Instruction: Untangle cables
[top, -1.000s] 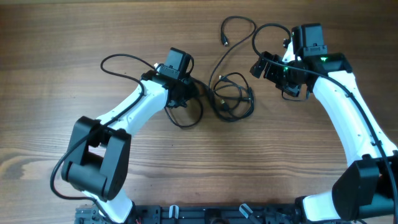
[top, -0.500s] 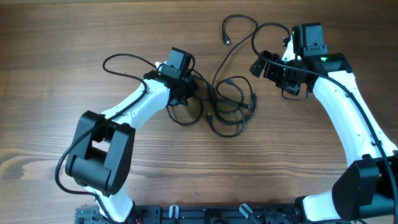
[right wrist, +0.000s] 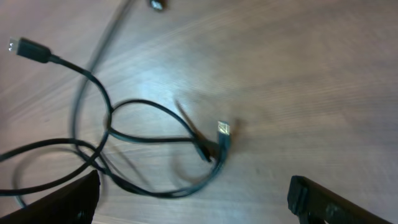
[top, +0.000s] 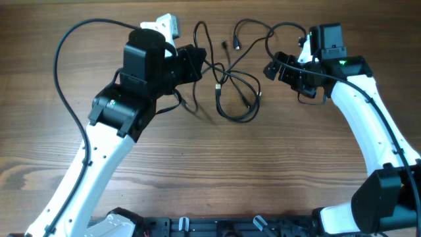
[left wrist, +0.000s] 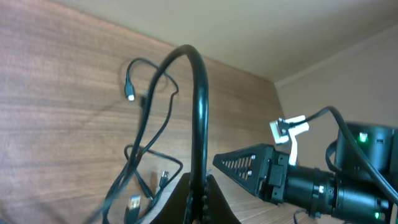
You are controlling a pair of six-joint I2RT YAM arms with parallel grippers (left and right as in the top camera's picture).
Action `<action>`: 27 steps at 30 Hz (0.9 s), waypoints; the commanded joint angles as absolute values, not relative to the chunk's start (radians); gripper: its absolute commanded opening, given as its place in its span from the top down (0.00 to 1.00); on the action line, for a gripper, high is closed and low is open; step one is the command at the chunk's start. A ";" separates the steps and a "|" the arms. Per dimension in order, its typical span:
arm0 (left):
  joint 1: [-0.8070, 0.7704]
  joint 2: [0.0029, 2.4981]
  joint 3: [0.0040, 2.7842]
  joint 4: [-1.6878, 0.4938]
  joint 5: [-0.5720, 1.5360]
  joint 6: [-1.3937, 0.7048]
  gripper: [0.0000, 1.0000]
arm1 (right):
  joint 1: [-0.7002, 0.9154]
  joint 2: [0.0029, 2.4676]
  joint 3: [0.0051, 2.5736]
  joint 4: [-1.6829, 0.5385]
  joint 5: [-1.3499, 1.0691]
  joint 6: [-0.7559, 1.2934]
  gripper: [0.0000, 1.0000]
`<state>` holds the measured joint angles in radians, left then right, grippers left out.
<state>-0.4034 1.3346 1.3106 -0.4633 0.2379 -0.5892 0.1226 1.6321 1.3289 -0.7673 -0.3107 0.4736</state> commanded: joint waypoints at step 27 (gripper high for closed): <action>-0.416 1.308 1.324 -0.612 -0.168 0.035 0.96 | 0.120 1.613 1.331 -0.619 -0.653 0.325 0.01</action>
<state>-0.4042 1.3254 1.3121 -0.6388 -0.1558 -0.0921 0.1226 1.6321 1.3289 -0.6167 -0.6289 0.3347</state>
